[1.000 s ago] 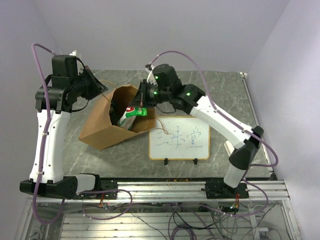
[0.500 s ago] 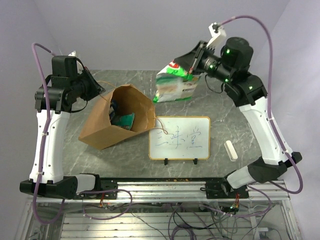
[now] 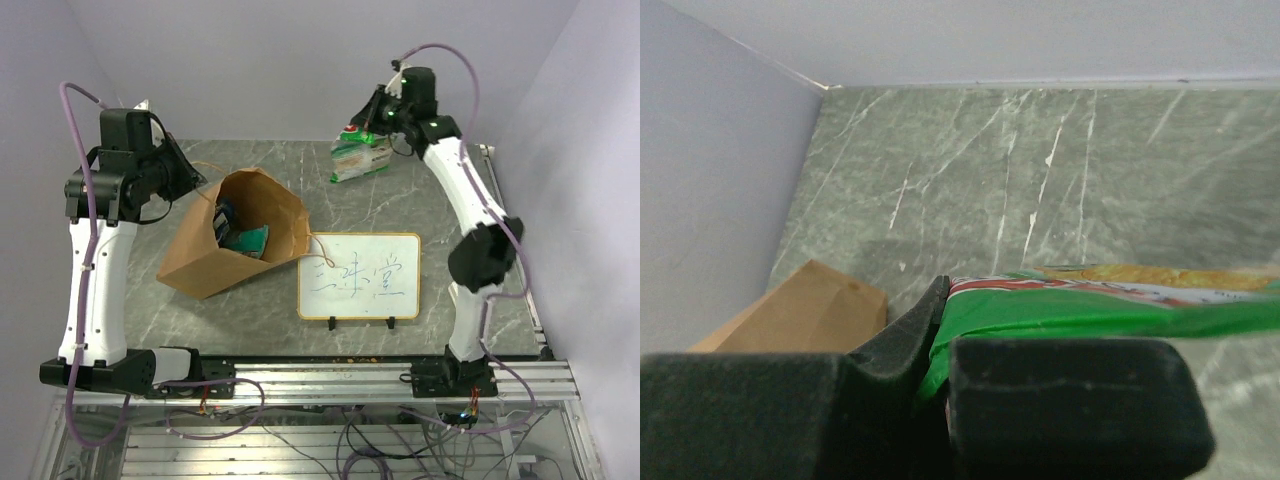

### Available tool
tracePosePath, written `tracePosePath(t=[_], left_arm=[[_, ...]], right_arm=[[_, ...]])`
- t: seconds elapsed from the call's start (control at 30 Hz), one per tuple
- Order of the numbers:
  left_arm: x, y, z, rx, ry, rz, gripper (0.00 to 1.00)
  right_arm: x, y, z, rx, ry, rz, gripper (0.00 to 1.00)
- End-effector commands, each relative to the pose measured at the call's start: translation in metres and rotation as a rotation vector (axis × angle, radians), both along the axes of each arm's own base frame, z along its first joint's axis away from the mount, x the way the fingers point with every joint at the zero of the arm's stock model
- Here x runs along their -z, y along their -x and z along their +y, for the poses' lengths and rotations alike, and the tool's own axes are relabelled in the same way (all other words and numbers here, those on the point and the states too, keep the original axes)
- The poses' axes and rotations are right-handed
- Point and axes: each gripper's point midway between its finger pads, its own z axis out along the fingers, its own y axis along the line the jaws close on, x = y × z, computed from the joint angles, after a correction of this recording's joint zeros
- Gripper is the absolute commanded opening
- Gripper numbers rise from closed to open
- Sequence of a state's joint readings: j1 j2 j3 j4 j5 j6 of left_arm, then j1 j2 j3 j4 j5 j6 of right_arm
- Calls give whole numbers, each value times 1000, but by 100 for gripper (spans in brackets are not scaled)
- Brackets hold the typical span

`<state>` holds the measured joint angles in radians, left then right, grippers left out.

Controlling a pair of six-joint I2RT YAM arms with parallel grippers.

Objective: Take the snacks out of the paper bag
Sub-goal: Take out the snack from the paper bag, then place the snack at the center of the board.

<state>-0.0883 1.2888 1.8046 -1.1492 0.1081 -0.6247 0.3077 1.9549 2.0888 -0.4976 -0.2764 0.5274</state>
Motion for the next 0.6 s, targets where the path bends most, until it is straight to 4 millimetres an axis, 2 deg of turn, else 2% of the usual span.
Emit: tracePosePath(t=[0.0,0.1,0.17,0.27,0.4,0.5,0.57], left_arm=[[-3,1,8,-35,-9,1,7],[0,2,10,-49,-13,14,7],[0,2,11,-56,-18,18,7],[1,-1,12,-60,-24,26,7],[4,-2,12,-58,-26,35,7],[6,-2,12,-51,-28,36,7],[6,-1,12,-43,-34,37,7]], right_arm=[[3,-37,43,-130,-130,-29,0],[16,-52,59,-182,-199,-13,0],[42,-55,57,-198,-238,46,0],[85,-50,22,-159,-269,158,0],[164,-29,-42,-39,-175,332,0],[211,-10,-84,35,-85,458,9],[229,0,-107,74,-9,519,15]])
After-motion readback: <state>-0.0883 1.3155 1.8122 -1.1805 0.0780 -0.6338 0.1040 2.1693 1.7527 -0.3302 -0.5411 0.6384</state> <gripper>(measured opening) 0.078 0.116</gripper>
